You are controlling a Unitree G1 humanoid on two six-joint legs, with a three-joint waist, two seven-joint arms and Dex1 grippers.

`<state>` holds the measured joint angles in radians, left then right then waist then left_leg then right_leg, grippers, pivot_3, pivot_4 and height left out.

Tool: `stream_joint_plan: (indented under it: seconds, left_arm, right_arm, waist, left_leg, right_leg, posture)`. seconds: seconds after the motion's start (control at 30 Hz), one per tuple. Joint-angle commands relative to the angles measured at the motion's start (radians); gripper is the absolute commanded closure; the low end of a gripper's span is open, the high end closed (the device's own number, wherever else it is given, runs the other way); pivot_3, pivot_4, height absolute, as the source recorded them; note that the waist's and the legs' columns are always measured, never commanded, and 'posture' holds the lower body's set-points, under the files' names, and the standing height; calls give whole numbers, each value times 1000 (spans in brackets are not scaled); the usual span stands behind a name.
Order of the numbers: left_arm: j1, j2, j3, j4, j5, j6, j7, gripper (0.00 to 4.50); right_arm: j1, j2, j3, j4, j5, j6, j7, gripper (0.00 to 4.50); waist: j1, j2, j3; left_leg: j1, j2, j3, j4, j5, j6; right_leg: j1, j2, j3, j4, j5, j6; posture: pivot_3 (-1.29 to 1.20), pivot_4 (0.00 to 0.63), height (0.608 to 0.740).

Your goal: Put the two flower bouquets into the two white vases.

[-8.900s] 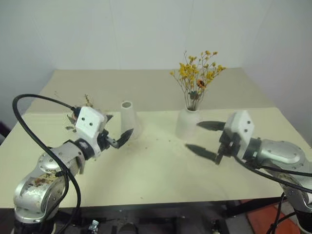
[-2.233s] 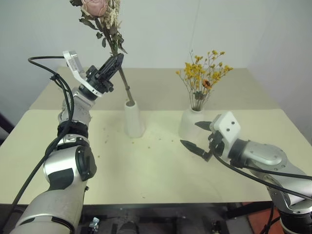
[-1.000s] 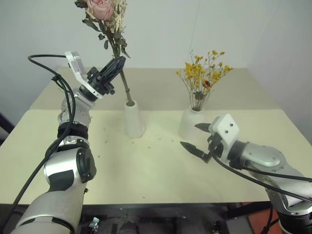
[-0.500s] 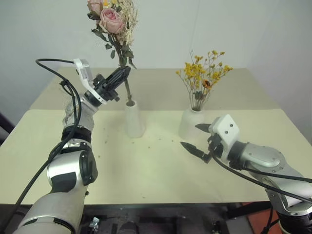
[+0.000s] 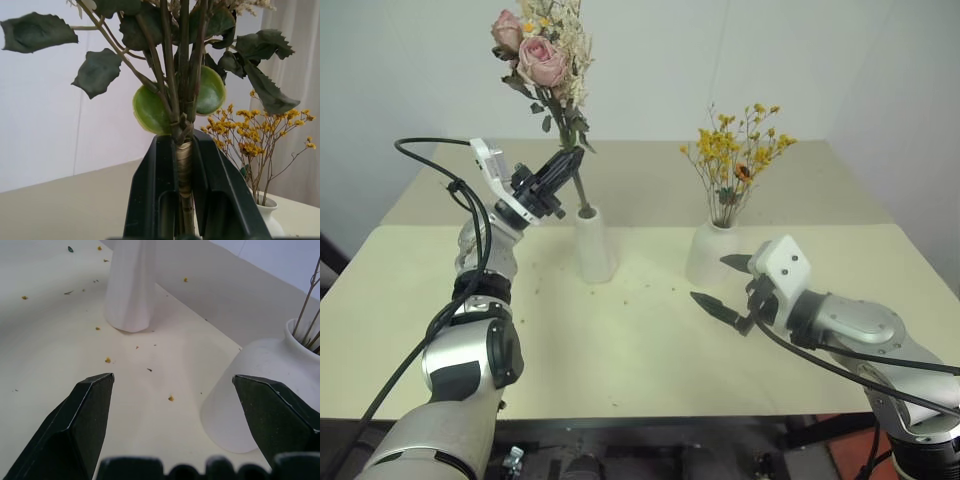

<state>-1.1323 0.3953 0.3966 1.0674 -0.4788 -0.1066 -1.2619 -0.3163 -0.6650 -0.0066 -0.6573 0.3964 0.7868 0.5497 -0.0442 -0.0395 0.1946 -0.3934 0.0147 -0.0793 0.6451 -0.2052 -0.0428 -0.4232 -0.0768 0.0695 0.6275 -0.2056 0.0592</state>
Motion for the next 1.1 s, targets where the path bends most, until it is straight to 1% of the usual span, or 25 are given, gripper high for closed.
stream_joint_plan:
  seconds: [0.03,0.27,0.37,0.63,0.8,1.03,1.07,1.1]
  left_arm:
    - [5,-9,14,-25,-24,2,-5,4373]
    - [-16,-13,31,-45,-47,38,0,4373]
    - [-17,-9,17,-41,-37,26,-1,4373]
    - [31,-11,-46,-53,10,-3,-56,4373]
    - [41,-13,-44,-59,4,0,-51,4373]
    - [50,-10,-40,-60,-4,20,-59,4373]
    - [52,-11,-36,-64,-12,30,-64,3662]
    - [53,-12,-33,-69,-19,38,-68,3477]
  right_arm:
    - [-19,-3,-29,-37,7,-25,0,0]
    - [-17,-1,-24,-43,6,-19,-5,0]
    - [-15,1,-22,-42,5,-18,-8,0]
    - [-13,11,-26,-44,6,-20,-18,0]
    - [-14,20,-49,-54,28,-19,-18,0]
    - [-6,11,-42,-57,24,-23,-16,0]
    - [-5,11,-41,-57,23,-23,-17,0]
    - [-5,11,-40,-57,22,-23,-16,0]
  waist:
    - [1,0,0]
    - [-1,0,0]
    - [0,0,0]
    - [-1,0,0]
    - [0,0,0]
    - [0,0,0]
    - [0,0,0]
    - [0,0,0]
  left_leg:
    - [0,0,0,0,0,0]
    - [-1,0,0,0,0,0]
    - [-1,0,0,0,0,0]
    - [-1,0,0,0,0,0]
    - [-1,0,0,0,0,0]
    - [-1,0,0,0,0,0]
    - [-1,0,0,0,0,0]
    - [-1,0,0,0,0,0]
  right_leg:
    - [0,0,0,0,0,0]
    - [-1,0,0,0,0,0]
    - [0,0,0,0,0,0]
    - [0,0,0,0,0,0]
    - [-1,0,0,0,0,0]
    - [0,0,0,0,0,0]
    - [0,0,0,0,0,0]
    - [0,0,0,0,0,0]
  posture:
    - [0,150,740]
    - [0,150,740]
    - [0,150,740]
    - [0,150,740]
    - [0,150,740]
    - [0,150,740]
    - [0,150,740]
    - [0,150,740]
